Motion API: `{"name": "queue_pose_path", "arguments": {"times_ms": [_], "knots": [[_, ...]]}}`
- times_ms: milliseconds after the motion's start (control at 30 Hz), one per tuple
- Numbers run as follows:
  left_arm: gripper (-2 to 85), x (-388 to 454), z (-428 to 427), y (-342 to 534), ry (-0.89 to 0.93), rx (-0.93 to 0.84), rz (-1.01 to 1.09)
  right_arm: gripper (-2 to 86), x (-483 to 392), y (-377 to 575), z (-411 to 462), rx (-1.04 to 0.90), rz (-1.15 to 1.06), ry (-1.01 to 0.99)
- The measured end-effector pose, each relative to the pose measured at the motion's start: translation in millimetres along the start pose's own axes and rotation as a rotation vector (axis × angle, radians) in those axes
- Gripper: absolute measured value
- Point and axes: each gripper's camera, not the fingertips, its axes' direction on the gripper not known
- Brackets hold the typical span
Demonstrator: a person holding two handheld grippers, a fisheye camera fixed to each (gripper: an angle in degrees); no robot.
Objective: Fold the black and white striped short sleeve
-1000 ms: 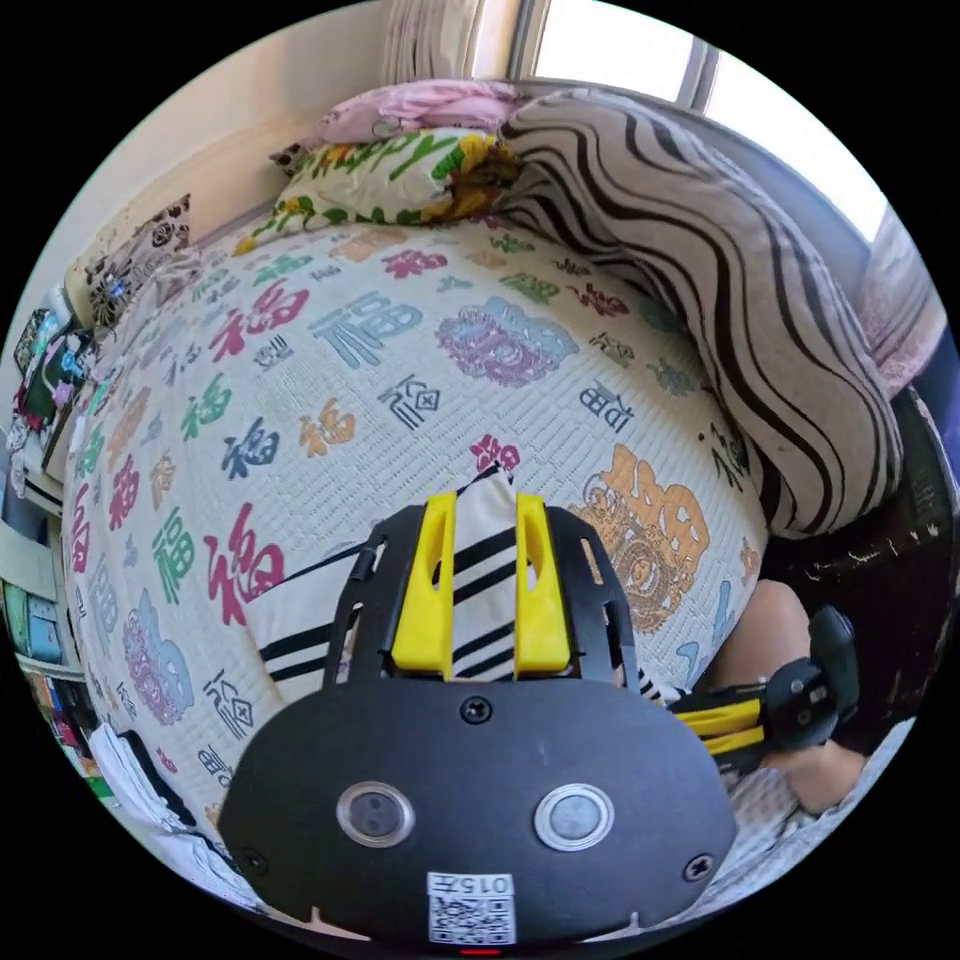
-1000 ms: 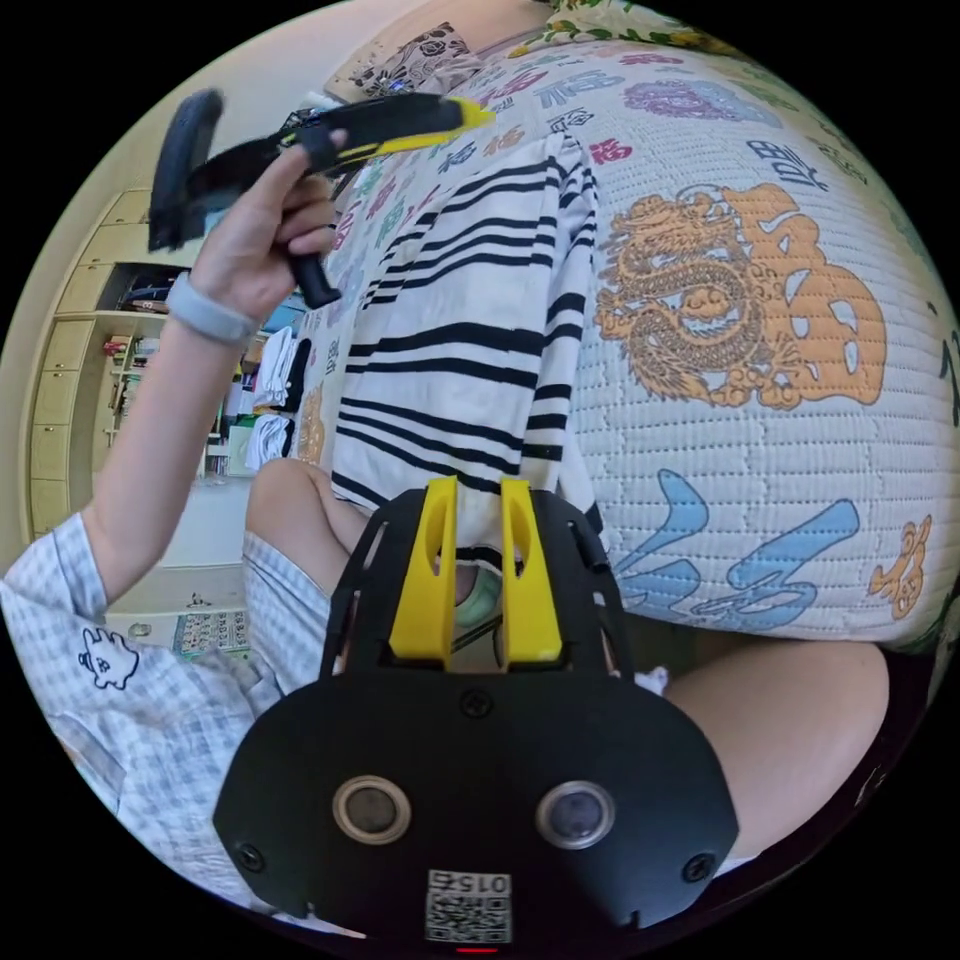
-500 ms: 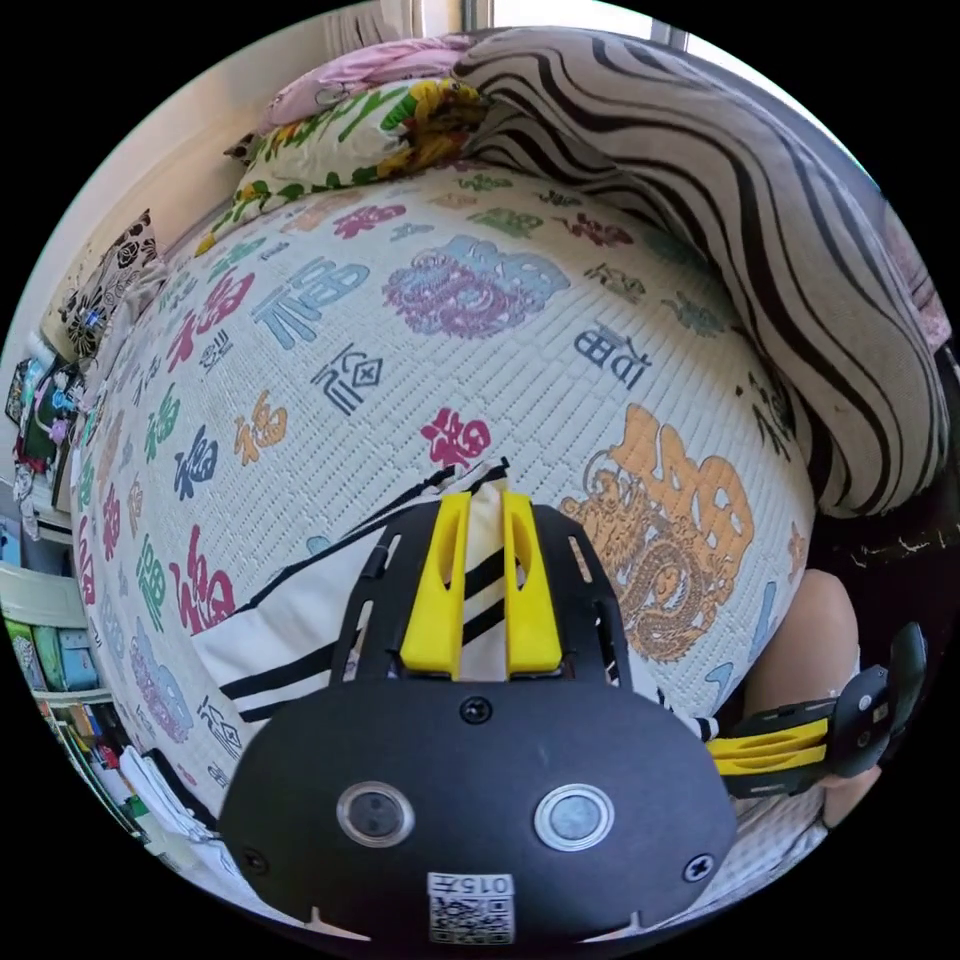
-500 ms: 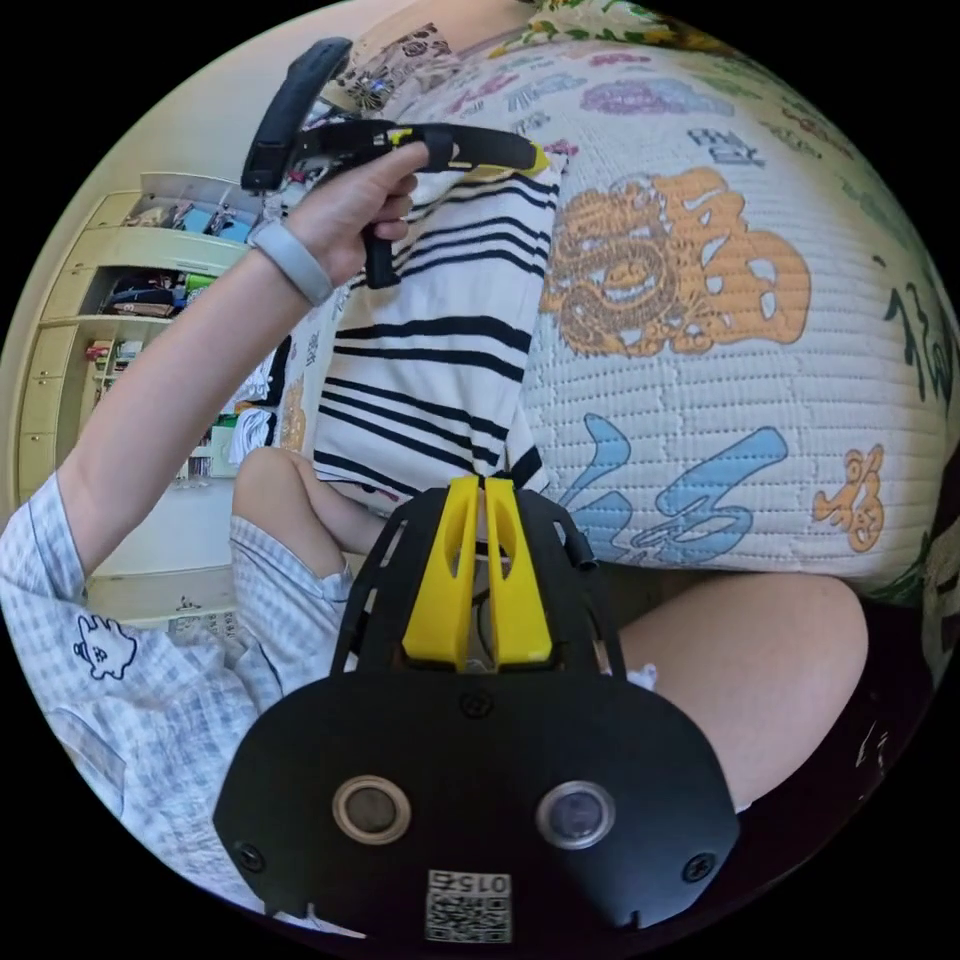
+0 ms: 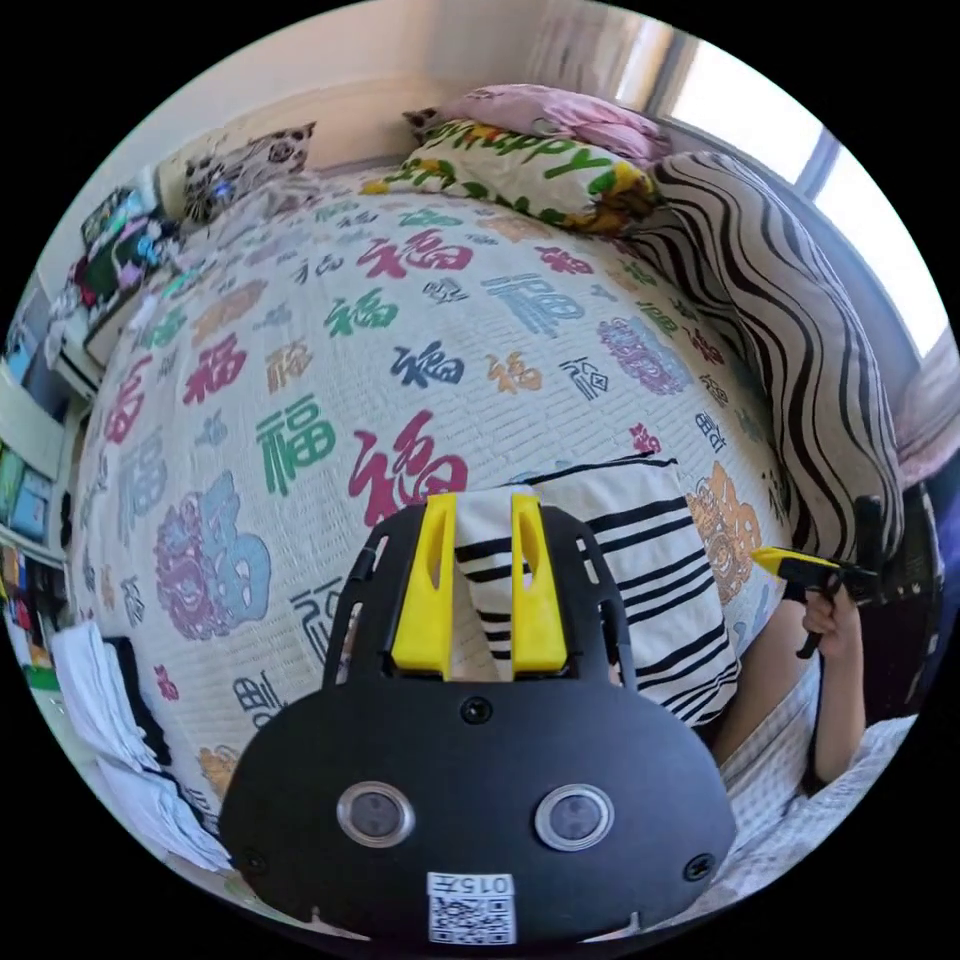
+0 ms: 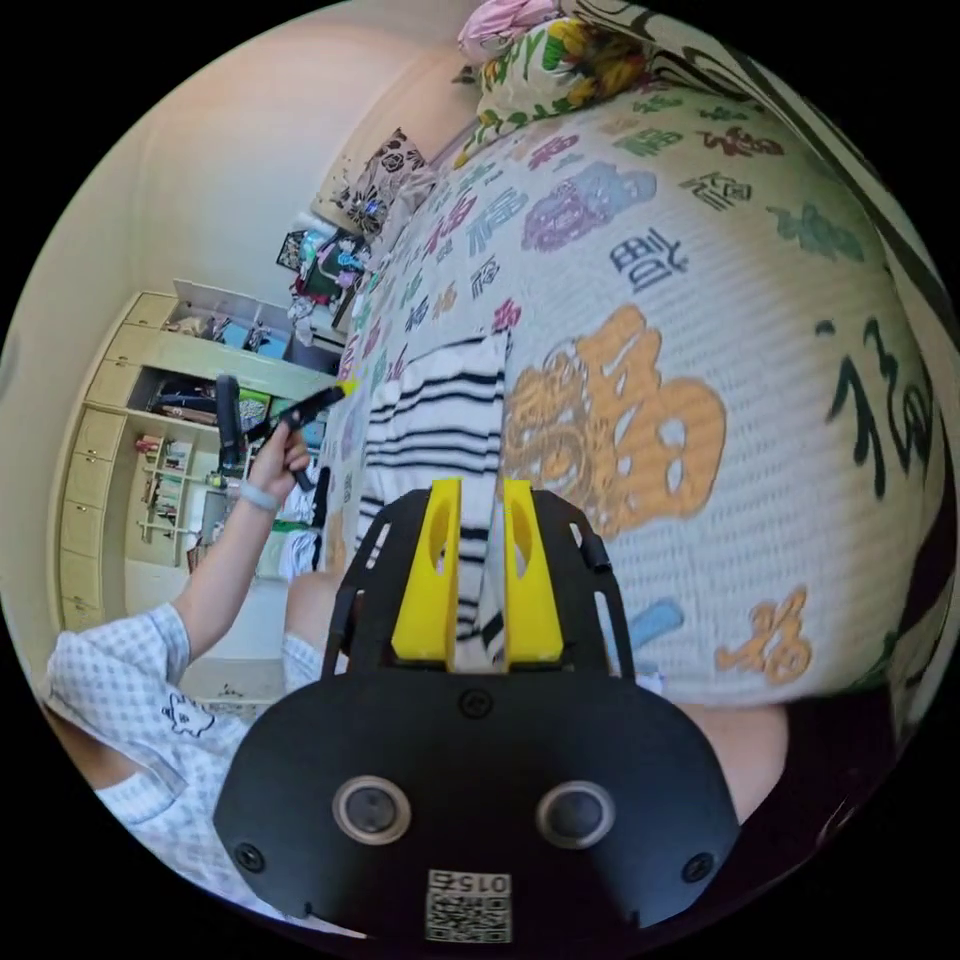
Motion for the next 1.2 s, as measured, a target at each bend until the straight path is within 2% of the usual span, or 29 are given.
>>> {"name": "queue_pose_path", "arguments": {"times_ms": [100,233,300,367,467,600,733,833,900,1033,1133,1200], "knots": [[8.9,-57,16,9,0.128,-0.052,-0.126,8.8,3,-45,14,-0.006,0.016,0.032],[6.0,-109,43,17,0.240,-0.096,-0.233,8.1,4,-99,55,-0.135,0.054,0.079],[2.5,-131,41,21,0.218,-0.077,-0.251,5.2,-2,-111,61,-0.182,0.036,0.128],[0.7,-171,28,30,0.311,-0.014,-0.284,2.2,-14,-118,58,-0.190,-0.021,0.111],[0.5,-221,13,46,0.350,0.045,-0.333,2.1,-25,-121,53,-0.183,-0.087,0.138],[2.2,-269,9,62,0.428,0.072,-0.375,5.2,-15,-118,47,-0.140,-0.072,0.050],[7.5,-319,-9,75,0.532,0.136,-0.389,10.7,-5,-111,37,-0.104,-0.087,-0.053],[9.8,-351,-14,78,0.569,0.112,-0.375,12.5,-1,-112,29,-0.048,-0.095,-0.112],[10.5,-371,-8,80,0.663,0.089,-0.357,12.8,4,-115,29,-0.034,-0.094,-0.206],[10.4,-417,11,87,0.962,0.071,-0.394,10.4,18,-120,40,-0.093,-0.109,-0.351],[8.6,-420,13,76,0.992,0.046,-0.312,8.9,15,-126,52,-0.148,-0.144,-0.440],[7.2,-419,17,70,1.031,0.033,-0.291,8.2,3,-130,62,-0.201,-0.183,-0.425]]}}
